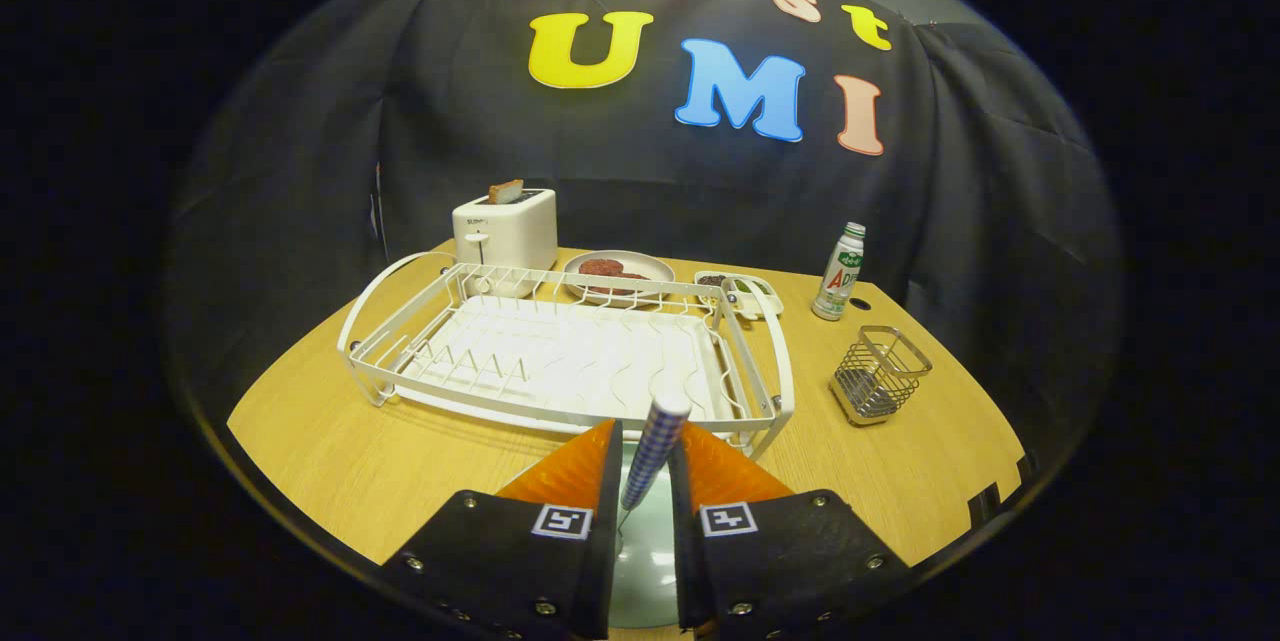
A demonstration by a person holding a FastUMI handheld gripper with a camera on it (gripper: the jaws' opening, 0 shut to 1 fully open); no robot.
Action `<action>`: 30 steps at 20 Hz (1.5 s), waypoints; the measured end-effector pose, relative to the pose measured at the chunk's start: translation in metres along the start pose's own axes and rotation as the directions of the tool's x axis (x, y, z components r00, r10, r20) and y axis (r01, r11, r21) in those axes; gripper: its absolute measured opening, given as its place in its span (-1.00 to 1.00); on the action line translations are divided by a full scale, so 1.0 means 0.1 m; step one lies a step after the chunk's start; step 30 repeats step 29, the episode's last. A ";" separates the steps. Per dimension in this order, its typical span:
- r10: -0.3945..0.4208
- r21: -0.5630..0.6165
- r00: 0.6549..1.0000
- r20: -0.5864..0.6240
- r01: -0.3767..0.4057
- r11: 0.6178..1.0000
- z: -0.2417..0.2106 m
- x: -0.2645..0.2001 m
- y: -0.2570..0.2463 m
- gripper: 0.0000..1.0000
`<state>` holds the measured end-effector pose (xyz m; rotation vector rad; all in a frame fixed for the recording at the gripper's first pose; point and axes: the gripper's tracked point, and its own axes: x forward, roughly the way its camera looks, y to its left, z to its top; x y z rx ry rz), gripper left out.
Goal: Take the plate from the dish rack, then take the spoon from the basket and place it into the plate.
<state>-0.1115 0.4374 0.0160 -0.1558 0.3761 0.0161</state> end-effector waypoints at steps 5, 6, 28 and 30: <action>-0.015 0.043 0.999 -0.030 0.017 0.999 -0.05 0.03 -0.09 -0.50; -0.013 0.046 0.999 -0.031 0.014 0.999 -0.04 0.04 -0.08 -0.50; -0.123 0.127 0.948 0.294 0.088 0.988 1.99 -0.46 -0.89 0.07; -0.135 0.130 0.936 0.325 0.097 0.987 2.16 -0.54 -1.00 0.07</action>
